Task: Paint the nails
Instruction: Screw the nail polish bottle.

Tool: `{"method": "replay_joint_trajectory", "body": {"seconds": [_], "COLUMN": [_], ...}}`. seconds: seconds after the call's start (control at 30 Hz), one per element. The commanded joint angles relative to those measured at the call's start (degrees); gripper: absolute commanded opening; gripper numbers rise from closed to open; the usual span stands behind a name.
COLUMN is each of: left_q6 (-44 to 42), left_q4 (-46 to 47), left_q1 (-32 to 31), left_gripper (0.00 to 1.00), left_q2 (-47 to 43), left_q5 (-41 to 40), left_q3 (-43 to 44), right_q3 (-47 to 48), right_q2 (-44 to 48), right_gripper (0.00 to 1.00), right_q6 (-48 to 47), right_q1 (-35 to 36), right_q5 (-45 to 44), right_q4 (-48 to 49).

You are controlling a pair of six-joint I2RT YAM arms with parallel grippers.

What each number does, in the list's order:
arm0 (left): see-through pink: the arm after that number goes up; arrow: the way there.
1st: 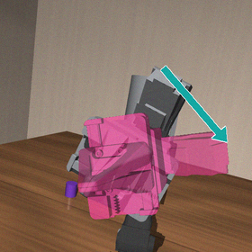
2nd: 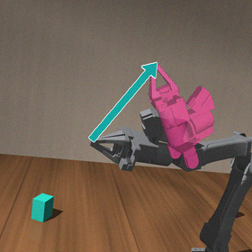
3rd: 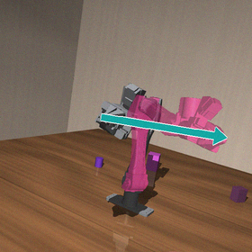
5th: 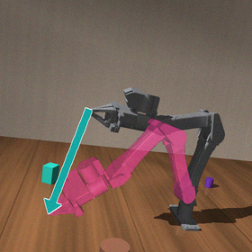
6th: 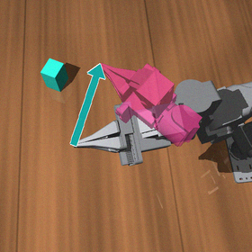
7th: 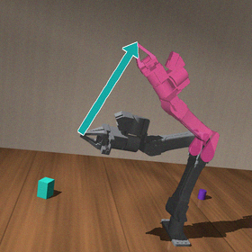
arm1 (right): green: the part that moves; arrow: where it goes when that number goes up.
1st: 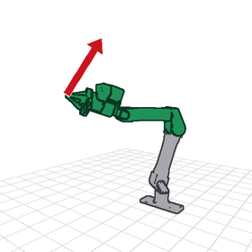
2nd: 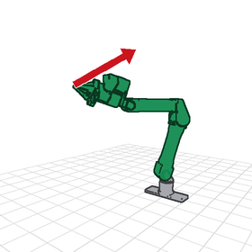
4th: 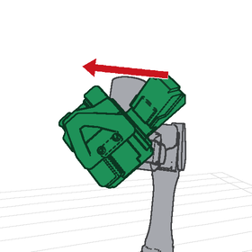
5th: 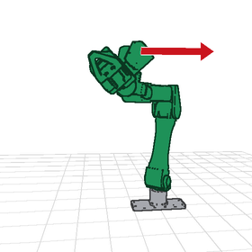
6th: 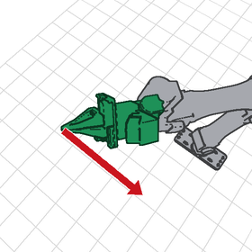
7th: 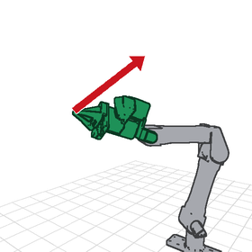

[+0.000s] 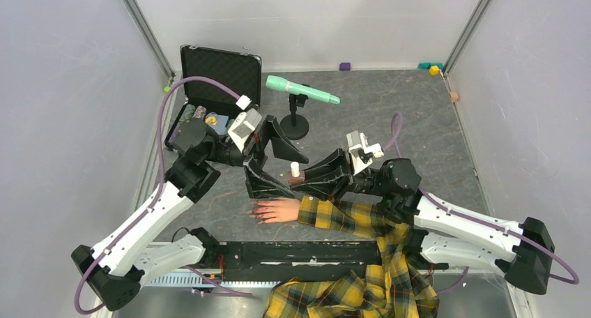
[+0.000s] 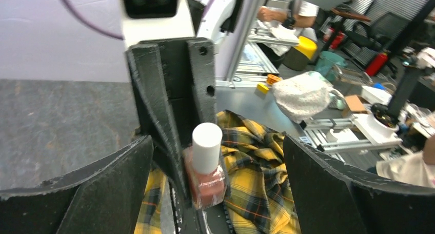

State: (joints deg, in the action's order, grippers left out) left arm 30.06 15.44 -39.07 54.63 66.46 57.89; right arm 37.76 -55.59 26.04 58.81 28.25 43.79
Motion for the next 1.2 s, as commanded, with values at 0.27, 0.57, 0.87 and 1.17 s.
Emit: {"method": "replay_joint_trajectory", "body": {"seconds": [0.27, 0.57, 0.87, 1.17], "left_q6": [-9.59, -7.5, 0.48, 5.02], "left_q4": [-8.02, -8.59, -11.57, -10.52], "left_q1": [3.34, 4.28, 4.5, 4.47], "left_gripper": [1.0, 1.0, 0.99, 0.8], "left_q2": [-6.92, -5.98, 0.44, 4.17], "left_q5": [-12.7, -23.47, -35.57, -36.21], "left_q3": [-0.46, -1.89, -2.71, -3.75], "right_q3": [2.36, 3.79, 3.95, 5.24], "right_q2": [3.77, 1.54, -1.0, -2.18], "right_gripper": [0.0, 0.0, 0.0, 0.0], "right_q6": [-10.05, -13.19, -11.42, -12.97], "right_q1": [-0.09, 0.18, 1.08, 3.6], "right_q5": [-12.51, -27.51, -42.47, -50.7], "right_q4": [-11.67, -19.14, -21.12, -23.44]}}
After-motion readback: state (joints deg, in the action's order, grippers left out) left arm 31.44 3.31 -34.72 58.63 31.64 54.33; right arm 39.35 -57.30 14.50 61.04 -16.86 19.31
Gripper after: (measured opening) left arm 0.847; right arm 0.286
